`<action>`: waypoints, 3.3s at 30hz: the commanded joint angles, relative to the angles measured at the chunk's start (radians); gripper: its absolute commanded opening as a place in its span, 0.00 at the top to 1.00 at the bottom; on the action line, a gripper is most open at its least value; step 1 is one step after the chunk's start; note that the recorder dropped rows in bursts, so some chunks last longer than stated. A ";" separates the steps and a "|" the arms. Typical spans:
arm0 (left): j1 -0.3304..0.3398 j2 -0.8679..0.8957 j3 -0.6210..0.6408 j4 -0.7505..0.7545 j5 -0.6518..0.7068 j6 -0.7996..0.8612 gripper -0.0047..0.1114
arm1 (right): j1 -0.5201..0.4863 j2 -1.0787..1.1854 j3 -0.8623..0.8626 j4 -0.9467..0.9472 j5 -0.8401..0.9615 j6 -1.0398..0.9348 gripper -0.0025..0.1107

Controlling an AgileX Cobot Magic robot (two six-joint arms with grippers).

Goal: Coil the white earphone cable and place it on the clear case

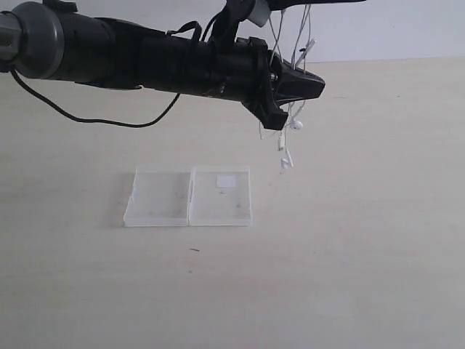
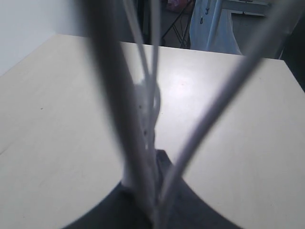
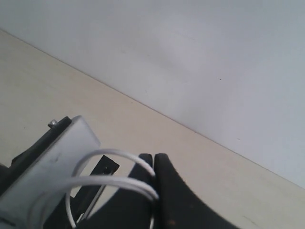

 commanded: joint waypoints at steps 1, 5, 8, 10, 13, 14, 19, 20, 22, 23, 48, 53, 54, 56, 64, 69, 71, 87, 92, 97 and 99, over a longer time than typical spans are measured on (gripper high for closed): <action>-0.005 -0.004 0.004 -0.011 0.006 -0.023 0.96 | 0.000 -0.005 -0.002 -0.041 -0.007 -0.007 0.98; -0.005 -0.004 0.004 0.016 0.020 -0.058 0.96 | -0.002 -0.005 -0.002 -0.104 -0.001 0.000 0.98; -0.005 -0.004 0.004 0.040 0.022 -0.096 0.96 | -0.002 -0.005 -0.002 -0.124 0.010 0.000 0.98; -0.005 -0.004 0.004 0.060 0.043 -0.124 0.96 | -0.002 -0.005 -0.002 -0.147 0.017 0.002 0.98; -0.005 -0.004 0.004 0.087 0.082 -0.153 0.96 | -0.002 -0.005 -0.002 -0.218 0.035 0.062 0.98; -0.005 -0.004 0.004 0.089 0.095 -0.157 0.96 | -0.002 -0.005 -0.002 -0.250 0.044 0.095 0.98; 0.001 -0.021 0.004 0.092 0.120 -0.194 0.96 | -0.002 0.006 -0.002 -0.517 0.129 0.355 0.98; 0.003 -0.025 0.004 0.098 0.120 -0.204 0.96 | -0.002 0.010 -0.002 -0.568 0.144 0.408 0.98; 0.010 -0.035 0.004 0.099 0.135 -0.213 0.96 | -0.002 0.022 -0.002 -0.645 0.180 0.488 0.98; 0.016 -0.038 0.004 0.099 0.145 -0.215 0.96 | -0.002 0.025 -0.002 -0.661 0.194 0.503 0.98; 0.157 -0.039 0.004 -0.004 0.380 -0.338 0.96 | -0.002 0.089 -0.002 -0.566 0.238 0.328 0.90; 0.157 -0.039 0.004 -0.011 0.380 -0.396 0.96 | -0.002 0.093 -0.002 -0.566 0.236 0.314 0.75; 0.157 -0.039 0.004 -0.011 0.380 -0.413 0.96 | -0.002 0.093 -0.002 -0.566 0.236 0.314 0.72; 0.157 -0.039 0.004 -0.011 0.380 -0.473 0.96 | -0.002 0.093 -0.002 -0.551 0.236 0.312 0.67; 0.157 -0.039 0.004 -0.011 0.246 -0.630 0.96 | -0.002 0.093 -0.002 -0.408 0.207 0.118 0.59; 0.157 -0.039 0.004 -0.011 0.223 -0.665 0.96 | -0.002 0.093 -0.002 -0.392 0.198 0.113 0.59; 0.157 -0.039 0.004 -0.011 0.221 -0.680 0.96 | -0.002 0.093 -0.002 -0.392 0.198 0.110 0.59; 0.230 -0.039 0.049 -0.011 0.201 -0.783 0.96 | -0.002 0.053 -0.002 -0.386 0.142 0.141 0.59; 0.230 -0.039 0.064 0.057 0.287 -0.780 0.96 | -0.002 0.053 -0.002 -0.384 0.074 0.153 0.59; 0.250 -0.039 0.064 0.135 0.380 -0.782 0.96 | -0.002 0.068 -0.002 -0.387 -0.013 0.186 0.59; 0.261 -0.039 0.064 0.176 0.380 -0.792 0.96 | -0.002 0.082 -0.002 -0.387 -0.039 0.186 0.60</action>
